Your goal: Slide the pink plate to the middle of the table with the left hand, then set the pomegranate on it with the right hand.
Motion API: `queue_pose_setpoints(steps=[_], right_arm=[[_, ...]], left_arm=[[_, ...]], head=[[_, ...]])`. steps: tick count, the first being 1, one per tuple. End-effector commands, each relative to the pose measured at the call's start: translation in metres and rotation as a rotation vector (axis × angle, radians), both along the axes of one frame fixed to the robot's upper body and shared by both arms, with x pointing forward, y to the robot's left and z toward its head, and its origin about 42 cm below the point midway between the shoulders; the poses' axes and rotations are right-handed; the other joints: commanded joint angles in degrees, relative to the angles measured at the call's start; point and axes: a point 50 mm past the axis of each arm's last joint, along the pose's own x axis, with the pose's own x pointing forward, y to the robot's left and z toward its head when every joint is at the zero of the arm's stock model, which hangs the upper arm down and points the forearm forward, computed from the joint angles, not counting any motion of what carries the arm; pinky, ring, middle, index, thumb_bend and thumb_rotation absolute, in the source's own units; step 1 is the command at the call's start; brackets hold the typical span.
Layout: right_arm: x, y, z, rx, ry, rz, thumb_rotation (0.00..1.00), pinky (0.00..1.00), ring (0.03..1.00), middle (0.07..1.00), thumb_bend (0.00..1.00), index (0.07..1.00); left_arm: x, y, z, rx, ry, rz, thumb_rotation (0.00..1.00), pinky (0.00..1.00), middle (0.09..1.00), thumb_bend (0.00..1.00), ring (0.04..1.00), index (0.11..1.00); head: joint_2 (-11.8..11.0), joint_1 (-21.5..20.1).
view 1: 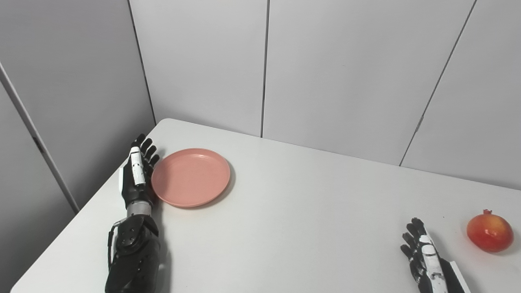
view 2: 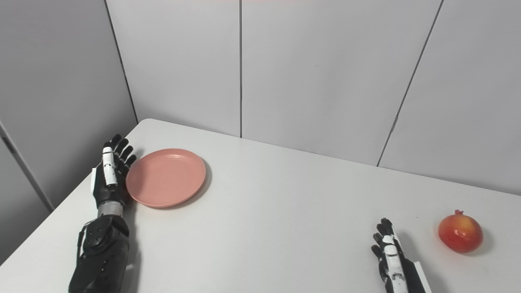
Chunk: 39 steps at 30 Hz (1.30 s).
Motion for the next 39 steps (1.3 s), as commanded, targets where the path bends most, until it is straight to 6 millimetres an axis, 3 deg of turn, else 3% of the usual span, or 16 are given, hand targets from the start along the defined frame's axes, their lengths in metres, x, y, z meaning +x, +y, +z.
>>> queue_pose_setpoints(steps=[1,3,10,28,39], right_arm=[[0.002,0.000,0.014,0.004,-0.082,0.010,1.00,1.00,1.000,1.000,0.16,0.997],[0.002,0.000,0.013,0.005,-0.080,0.008,1.00,1.00,1.000,1.000,0.16,0.995],[0.002,0.002,0.013,-0.004,-0.079,0.008,1.00,1.00,1.000,1.000,0.16,0.993],[0.001,0.009,0.012,-0.002,-0.087,0.014,1.00,1.00,0.993,0.995,0.16,0.987],[0.002,0.014,0.012,0.001,-0.087,0.017,1.00,1.00,0.990,0.994,0.17,0.986]], left_arm=[[0.007,-0.002,0.004,-0.010,0.013,-0.041,1.00,0.89,0.905,0.37,0.903,0.880],[0.008,-0.005,0.004,-0.016,0.016,-0.065,1.00,0.90,0.913,0.39,0.912,0.890],[0.013,-0.019,0.003,-0.011,0.025,-0.137,1.00,0.92,0.901,0.33,0.904,0.893],[0.022,-0.036,0.004,0.016,0.042,-0.241,1.00,0.89,0.883,0.39,0.884,0.870],[0.024,-0.062,0.014,0.037,0.035,-0.323,1.00,0.88,0.876,0.40,0.872,0.869]], head=[[0.02,0.01],[0.10,-0.06],[0.36,-0.72],[0.95,-2.71],[1.57,-4.43]])
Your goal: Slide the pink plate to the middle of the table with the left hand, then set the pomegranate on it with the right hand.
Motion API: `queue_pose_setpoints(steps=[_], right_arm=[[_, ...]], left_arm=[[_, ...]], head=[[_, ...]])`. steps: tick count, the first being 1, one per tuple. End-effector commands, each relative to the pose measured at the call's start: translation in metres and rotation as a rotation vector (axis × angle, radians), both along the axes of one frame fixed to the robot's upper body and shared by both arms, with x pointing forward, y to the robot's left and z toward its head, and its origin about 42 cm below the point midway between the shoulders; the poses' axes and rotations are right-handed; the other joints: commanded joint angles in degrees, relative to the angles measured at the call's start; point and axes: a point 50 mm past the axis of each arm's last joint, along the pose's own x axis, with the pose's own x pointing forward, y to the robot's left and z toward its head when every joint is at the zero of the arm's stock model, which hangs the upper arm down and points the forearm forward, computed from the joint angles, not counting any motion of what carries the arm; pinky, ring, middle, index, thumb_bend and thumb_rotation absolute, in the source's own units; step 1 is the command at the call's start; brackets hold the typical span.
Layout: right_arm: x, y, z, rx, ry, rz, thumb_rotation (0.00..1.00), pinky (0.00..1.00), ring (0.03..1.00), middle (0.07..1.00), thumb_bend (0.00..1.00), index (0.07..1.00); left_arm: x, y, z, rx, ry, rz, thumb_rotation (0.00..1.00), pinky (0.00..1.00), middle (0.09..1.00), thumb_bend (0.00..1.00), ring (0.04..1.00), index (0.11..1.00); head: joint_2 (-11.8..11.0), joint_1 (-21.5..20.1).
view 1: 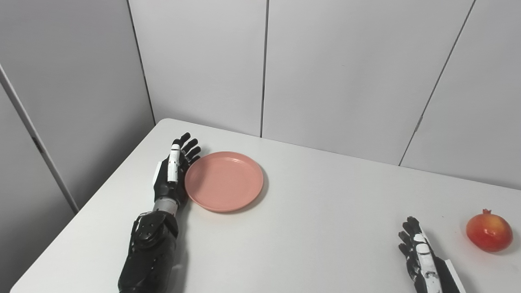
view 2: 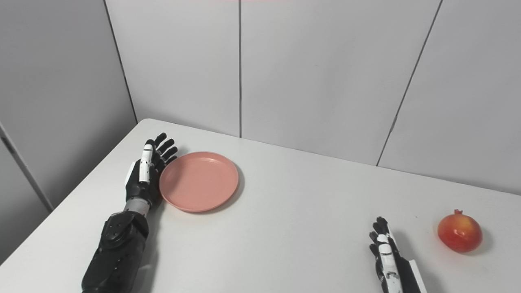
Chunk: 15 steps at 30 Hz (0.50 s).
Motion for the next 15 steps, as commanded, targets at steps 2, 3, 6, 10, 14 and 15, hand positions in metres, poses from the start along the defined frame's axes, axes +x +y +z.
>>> queue_pose_setpoints(steps=[2,3,6,10,14,15], right_arm=[[0.002,0.006,0.012,0.015,-0.073,0.008,1.00,1.00,0.988,0.992,0.18,0.985],[0.002,0.006,0.012,0.014,-0.075,0.006,1.00,1.00,0.986,0.990,0.18,0.983],[0.003,0.007,0.012,0.013,-0.079,0.007,1.00,1.00,0.983,0.988,0.18,0.981],[0.003,0.009,0.012,0.007,-0.080,0.013,1.00,1.00,0.985,0.991,0.19,0.985],[0.003,0.012,0.011,0.009,-0.083,0.013,1.00,1.00,0.982,0.986,0.18,0.980],[0.004,0.012,0.011,0.010,-0.084,0.015,1.00,1.00,0.985,0.989,0.18,0.983]], left_arm=[[0.007,-0.013,0.009,0.010,-0.008,-0.046,1.00,0.87,0.868,0.40,0.863,0.857],[0.007,-0.017,0.009,0.009,-0.007,-0.055,1.00,0.87,0.862,0.40,0.857,0.850],[0.005,-0.027,0.011,0.012,-0.002,-0.075,1.00,0.86,0.858,0.40,0.853,0.845],[0.003,-0.040,0.016,0.023,0.002,-0.101,1.00,0.86,0.860,0.40,0.857,0.846],[0.001,-0.052,0.020,0.024,-0.002,-0.128,1.00,0.85,0.856,0.39,0.852,0.839],[0.000,-0.055,0.021,0.023,-0.002,-0.134,1.00,0.85,0.858,0.39,0.853,0.840]], head=[[0.14,-0.50],[0.20,-0.78],[0.29,-1.06],[0.68,-2.10],[0.93,-2.98],[0.93,-2.98]])
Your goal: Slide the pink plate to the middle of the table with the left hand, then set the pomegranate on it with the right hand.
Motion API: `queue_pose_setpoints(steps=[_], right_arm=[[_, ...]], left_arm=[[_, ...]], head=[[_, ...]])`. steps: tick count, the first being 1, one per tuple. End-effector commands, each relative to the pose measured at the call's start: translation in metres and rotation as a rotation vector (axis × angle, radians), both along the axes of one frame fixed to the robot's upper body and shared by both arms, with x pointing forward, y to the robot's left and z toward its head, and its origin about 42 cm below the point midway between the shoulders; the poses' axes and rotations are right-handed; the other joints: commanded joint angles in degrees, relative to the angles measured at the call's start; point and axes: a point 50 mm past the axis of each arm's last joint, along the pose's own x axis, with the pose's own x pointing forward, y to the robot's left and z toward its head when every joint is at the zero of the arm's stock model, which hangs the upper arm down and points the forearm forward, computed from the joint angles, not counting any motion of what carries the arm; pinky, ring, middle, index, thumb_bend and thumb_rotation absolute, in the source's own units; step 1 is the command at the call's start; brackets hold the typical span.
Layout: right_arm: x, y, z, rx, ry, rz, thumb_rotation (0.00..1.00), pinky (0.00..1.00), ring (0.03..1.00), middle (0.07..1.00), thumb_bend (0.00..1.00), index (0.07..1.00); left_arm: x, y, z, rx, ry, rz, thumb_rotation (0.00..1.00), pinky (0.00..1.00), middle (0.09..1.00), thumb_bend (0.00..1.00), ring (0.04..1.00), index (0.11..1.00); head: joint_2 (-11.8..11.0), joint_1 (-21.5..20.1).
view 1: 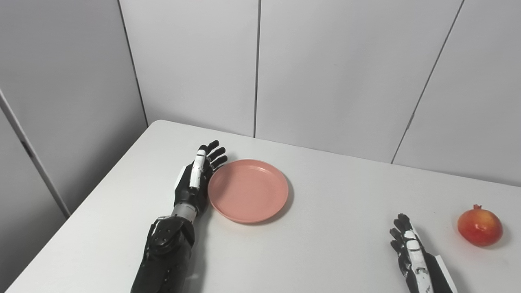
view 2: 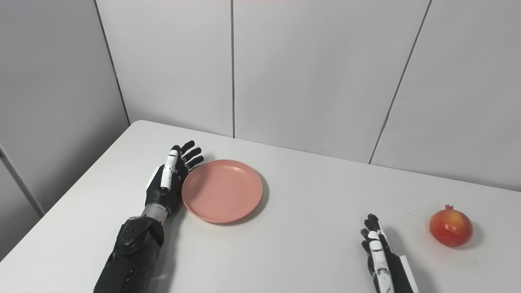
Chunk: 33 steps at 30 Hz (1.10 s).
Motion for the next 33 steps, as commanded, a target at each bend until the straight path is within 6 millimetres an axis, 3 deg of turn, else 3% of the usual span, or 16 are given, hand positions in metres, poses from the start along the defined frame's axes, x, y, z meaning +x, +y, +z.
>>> queue_pose_setpoints(steps=[1,11,33], right_arm=[[0.004,0.007,0.011,0.019,-0.080,0.017,1.00,1.00,0.985,0.988,0.18,0.983],[0.003,0.013,0.011,0.026,-0.086,0.008,1.00,0.99,0.972,0.978,0.19,0.971],[0.004,0.026,0.015,0.021,-0.091,0.004,1.00,0.97,0.973,0.978,0.20,0.969]], left_arm=[[0.003,-0.007,0.015,0.016,-0.037,-0.021,1.00,0.85,0.858,0.38,0.853,0.841],[-0.001,-0.031,0.021,0.037,-0.023,-0.078,1.00,0.85,0.858,0.39,0.850,0.846],[-0.013,-0.089,0.012,0.058,0.013,-0.285,1.00,0.86,0.869,0.40,0.859,0.850]], head=[[0.19,-0.39],[1.01,-2.01],[2.84,-5.83]])
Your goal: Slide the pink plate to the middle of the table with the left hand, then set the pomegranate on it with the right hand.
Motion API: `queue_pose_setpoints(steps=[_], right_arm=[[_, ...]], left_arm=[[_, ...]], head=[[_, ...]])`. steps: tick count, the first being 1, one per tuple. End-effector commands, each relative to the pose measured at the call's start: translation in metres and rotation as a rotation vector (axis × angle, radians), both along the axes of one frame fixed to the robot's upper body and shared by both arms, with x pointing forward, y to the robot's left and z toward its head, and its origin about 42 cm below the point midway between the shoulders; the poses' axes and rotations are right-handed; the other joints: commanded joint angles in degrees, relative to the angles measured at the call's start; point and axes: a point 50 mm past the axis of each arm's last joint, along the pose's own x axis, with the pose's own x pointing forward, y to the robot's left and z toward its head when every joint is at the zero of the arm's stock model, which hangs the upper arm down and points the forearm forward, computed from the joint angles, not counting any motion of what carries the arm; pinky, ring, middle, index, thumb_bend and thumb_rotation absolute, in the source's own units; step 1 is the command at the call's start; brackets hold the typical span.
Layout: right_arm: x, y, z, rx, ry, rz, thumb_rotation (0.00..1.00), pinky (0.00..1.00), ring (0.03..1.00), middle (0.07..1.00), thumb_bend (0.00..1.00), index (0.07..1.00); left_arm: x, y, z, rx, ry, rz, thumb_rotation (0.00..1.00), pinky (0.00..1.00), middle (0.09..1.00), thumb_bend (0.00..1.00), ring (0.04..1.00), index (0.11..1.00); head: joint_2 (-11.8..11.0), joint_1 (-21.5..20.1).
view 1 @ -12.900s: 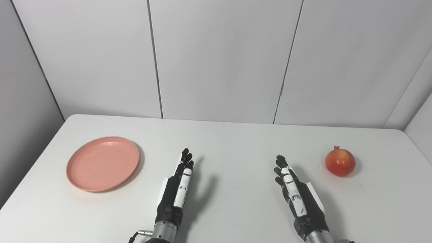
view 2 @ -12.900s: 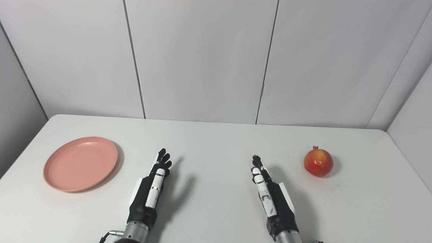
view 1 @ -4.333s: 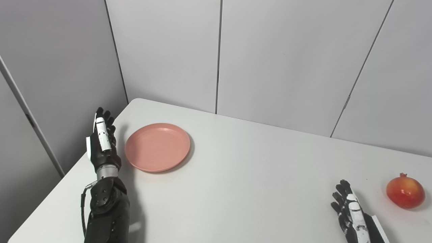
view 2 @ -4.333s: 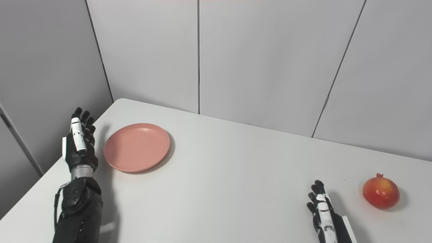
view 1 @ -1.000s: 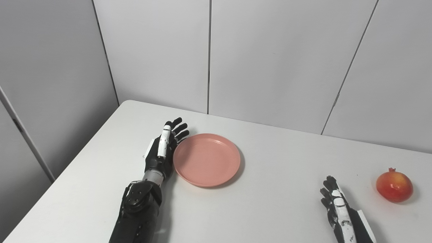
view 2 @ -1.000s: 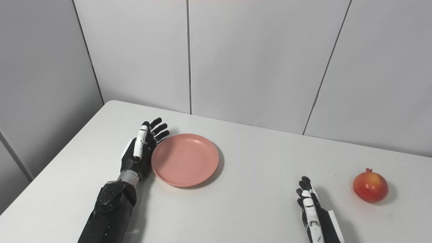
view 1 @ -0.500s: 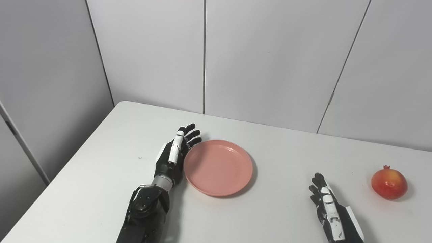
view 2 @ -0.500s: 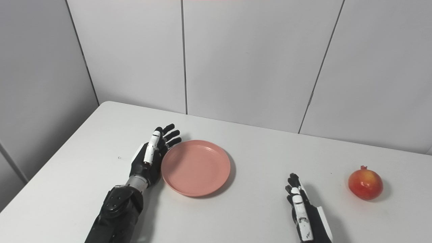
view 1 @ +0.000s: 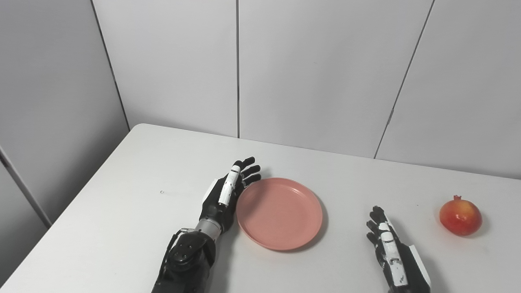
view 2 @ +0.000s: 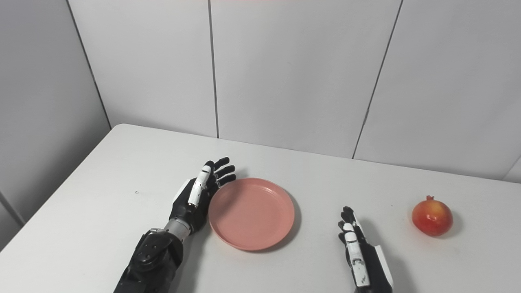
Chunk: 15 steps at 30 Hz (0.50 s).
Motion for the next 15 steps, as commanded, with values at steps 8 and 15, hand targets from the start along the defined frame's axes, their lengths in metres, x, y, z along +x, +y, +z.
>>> queue_pose_setpoints(steps=[8,15], right_arm=[[0.006,0.011,0.017,0.007,-0.073,0.009,1.00,0.98,0.972,0.973,0.19,0.966],[0.007,0.016,0.019,0.012,-0.077,0.005,1.00,0.97,0.969,0.972,0.18,0.964]], left_arm=[[-0.002,-0.022,0.009,-0.020,-0.016,-0.061,1.00,0.85,0.867,0.39,0.862,0.851],[-0.006,-0.035,0.008,-0.031,-0.010,-0.090,1.00,0.85,0.864,0.39,0.860,0.846]], head=[[0.70,-1.84],[1.25,-3.51]])
